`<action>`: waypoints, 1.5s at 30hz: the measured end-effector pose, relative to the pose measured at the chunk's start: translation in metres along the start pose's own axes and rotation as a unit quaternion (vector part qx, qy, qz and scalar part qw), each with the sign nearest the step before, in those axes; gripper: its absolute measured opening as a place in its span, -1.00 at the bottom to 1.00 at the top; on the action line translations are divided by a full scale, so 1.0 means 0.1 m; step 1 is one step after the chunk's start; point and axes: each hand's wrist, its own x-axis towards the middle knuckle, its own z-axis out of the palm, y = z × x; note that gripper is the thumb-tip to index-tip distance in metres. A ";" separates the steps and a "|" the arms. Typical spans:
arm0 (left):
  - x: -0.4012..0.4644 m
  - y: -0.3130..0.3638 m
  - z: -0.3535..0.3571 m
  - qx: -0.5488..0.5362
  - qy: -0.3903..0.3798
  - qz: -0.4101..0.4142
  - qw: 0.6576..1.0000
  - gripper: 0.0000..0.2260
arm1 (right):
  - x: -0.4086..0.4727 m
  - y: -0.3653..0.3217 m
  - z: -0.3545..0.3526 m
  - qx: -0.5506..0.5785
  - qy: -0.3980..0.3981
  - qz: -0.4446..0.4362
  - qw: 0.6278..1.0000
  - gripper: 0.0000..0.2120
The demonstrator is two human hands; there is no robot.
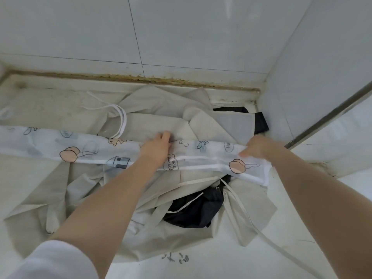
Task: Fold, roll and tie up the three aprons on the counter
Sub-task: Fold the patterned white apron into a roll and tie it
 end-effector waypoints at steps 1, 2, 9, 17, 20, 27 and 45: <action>-0.01 -0.01 0.03 -0.024 0.011 -0.002 1.000 -0.72 | 0.03 0.03 0.05 0.016 0.025 -0.001 1.000 -0.56; -0.03 -0.02 0.05 -0.033 0.020 0.002 0.999 -0.71 | 0.05 0.04 0.10 0.037 0.040 -0.005 0.998 -0.61; -0.03 -0.23 -0.03 0.011 0.005 0.032 0.999 -0.66 | -0.01 0.06 0.18 0.191 0.049 -0.061 0.978 -0.89; -0.13 -0.14 -0.14 -0.099 0.030 -0.099 0.990 -0.74 | -0.06 -0.01 0.30 0.514 0.054 0.100 0.850 -0.69; -0.19 0.17 -0.11 -0.160 0.071 -0.115 0.978 -0.72 | -0.10 -0.08 0.35 0.432 0.084 0.111 0.891 -0.55; -0.26 0.52 0.05 -0.149 0.003 -0.212 0.966 -0.27 | -0.25 -0.04 0.31 0.442 0.046 0.100 0.890 -0.43; -0.51 0.42 0.29 -0.079 -0.056 -0.096 0.991 0.11 | -0.25 0.27 0.38 0.360 0.185 -0.050 0.913 -0.76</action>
